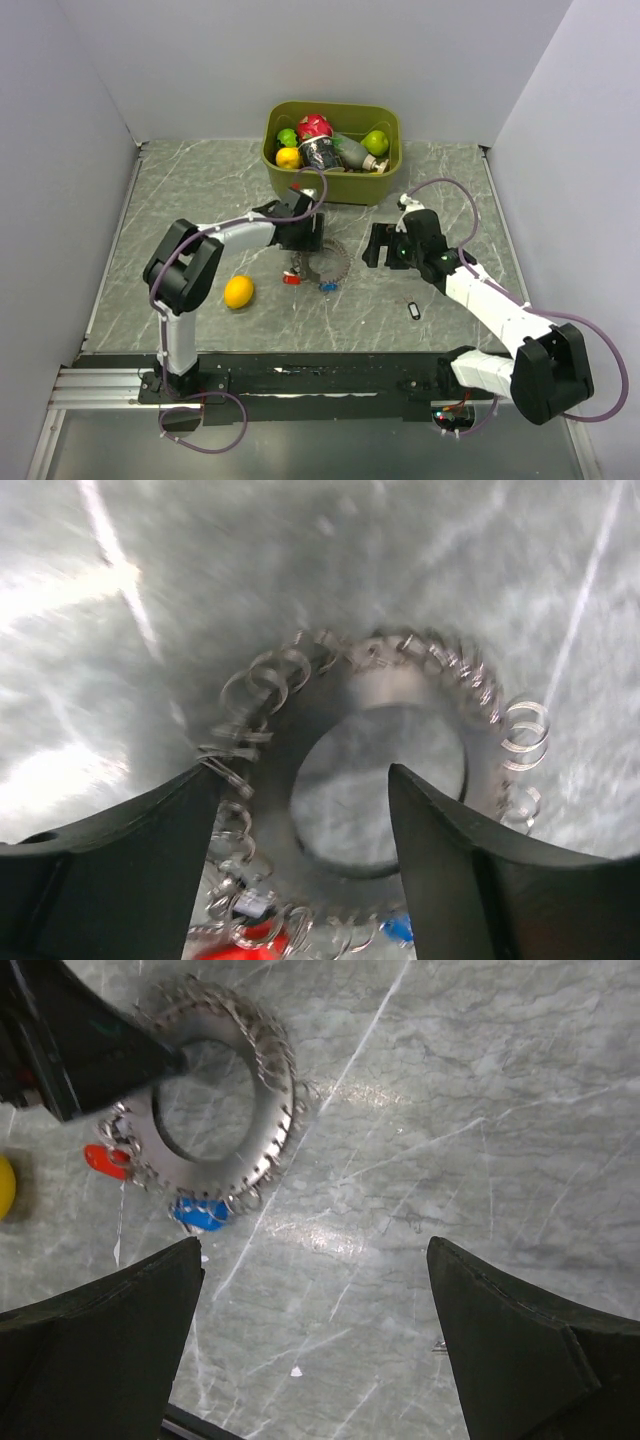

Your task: Put the keys on the keyring

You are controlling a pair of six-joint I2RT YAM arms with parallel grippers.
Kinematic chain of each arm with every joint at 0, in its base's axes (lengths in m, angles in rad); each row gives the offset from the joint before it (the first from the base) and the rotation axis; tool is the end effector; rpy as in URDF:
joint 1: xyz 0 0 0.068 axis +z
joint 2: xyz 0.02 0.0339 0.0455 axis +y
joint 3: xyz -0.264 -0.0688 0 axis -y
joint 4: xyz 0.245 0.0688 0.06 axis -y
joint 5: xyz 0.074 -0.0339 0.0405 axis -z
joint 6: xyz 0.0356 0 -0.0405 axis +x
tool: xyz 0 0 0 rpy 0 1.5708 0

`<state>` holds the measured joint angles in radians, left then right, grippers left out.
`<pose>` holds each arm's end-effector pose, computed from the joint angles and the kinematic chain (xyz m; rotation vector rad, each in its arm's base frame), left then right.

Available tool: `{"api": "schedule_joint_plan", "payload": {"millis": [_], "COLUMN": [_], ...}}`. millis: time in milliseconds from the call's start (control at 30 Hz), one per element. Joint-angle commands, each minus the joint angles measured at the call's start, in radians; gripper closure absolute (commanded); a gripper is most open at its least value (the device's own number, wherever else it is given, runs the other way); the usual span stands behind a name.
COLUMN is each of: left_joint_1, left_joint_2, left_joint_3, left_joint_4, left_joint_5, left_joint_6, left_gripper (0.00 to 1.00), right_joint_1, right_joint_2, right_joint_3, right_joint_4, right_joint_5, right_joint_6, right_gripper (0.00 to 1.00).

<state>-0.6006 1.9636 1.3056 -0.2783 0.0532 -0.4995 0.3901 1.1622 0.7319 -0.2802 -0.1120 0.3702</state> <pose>0.3426 -0.2370 0.1668 0.1530 2.5780 -0.5018 0.2257 0.0971 0.2368 -0.0831 2.3301 0.5181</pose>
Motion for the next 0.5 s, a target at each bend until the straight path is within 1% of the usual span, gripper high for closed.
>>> {"api": "schedule_joint_plan", "payload": {"millis": [0, 67, 133, 167, 233, 267, 333, 367, 467], "left_joint_1": [-0.062, -0.071, -0.071, -0.073, -0.073, -0.073, -0.071, -0.07, -0.056], "left_joint_2": [-0.092, -0.17, -0.233, -0.296, -0.351, -0.395, -0.431, -0.459, -0.503], "left_joint_3": [-0.072, -0.114, -0.158, -0.169, -0.186, -0.189, -0.184, -0.183, -0.206], "left_joint_4": [-0.039, -0.036, -0.003, 0.011, 0.022, 0.021, 0.004, -0.002, 0.004], "left_joint_5": [0.016, -0.004, 0.008, 0.011, -0.001, -0.031, -0.05, -0.084, -0.092], "left_joint_6": [0.03, 0.026, 0.033, 0.035, 0.039, 0.041, 0.042, 0.045, 0.049], "left_gripper": [0.27, 0.27, 0.25, 0.25, 0.2, 0.19, 0.17, 0.16, 0.15], "right_joint_1": [0.006, 0.007, 0.007, 0.006, 0.006, 0.007, 0.006, 0.007, 0.009], "right_joint_2": [-0.042, -0.041, -0.032, -0.027, -0.003, 0.005, 0.024, 0.03, 0.034], "right_joint_3": [0.004, 0.004, 0.003, 0.004, 0.012, 0.015, 0.02, 0.018, 0.008], "right_joint_4": [-0.011, -0.007, 0.002, 0.006, 0.012, 0.015, 0.019, 0.024, 0.045], "right_joint_5": [0.035, 0.032, 0.018, 0.017, 0.005, 0.0, -0.014, -0.015, -0.038], "right_joint_6": [-0.027, -0.028, -0.028, -0.027, -0.024, -0.024, -0.022, -0.016, -0.008], "right_gripper": [0.0, 0.0, 0.0, 0.0, 0.0, 0.0, 0.0, 0.0, 0.0]}}
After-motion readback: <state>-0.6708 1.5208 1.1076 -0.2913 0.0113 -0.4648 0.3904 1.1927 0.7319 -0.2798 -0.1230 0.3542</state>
